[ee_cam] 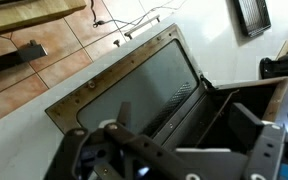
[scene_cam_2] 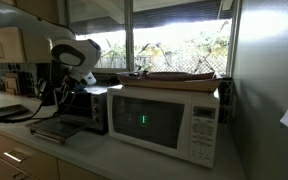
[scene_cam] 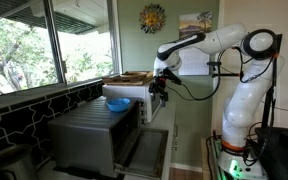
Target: Open the oven door then move the blue bowl from inside the oven to the top of it and close the oven door
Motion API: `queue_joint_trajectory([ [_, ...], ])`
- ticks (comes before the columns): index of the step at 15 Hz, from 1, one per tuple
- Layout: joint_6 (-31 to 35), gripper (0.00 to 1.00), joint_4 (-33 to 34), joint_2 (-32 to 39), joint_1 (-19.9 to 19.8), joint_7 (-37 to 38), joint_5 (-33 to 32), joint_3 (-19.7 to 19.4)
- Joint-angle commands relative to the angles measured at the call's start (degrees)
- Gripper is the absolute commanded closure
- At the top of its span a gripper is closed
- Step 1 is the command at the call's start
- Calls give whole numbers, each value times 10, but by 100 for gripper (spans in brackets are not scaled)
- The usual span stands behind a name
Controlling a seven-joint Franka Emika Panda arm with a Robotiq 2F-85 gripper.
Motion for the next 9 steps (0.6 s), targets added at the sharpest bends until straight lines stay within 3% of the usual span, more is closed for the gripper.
queue_joint_trajectory([
  [1,9,0,-29,18,22,-154,-5,-49],
  [5,30,0,-67,49,5,-304,2,-65],
  [9,83,0,-93,71,1,-382,4,-73],
])
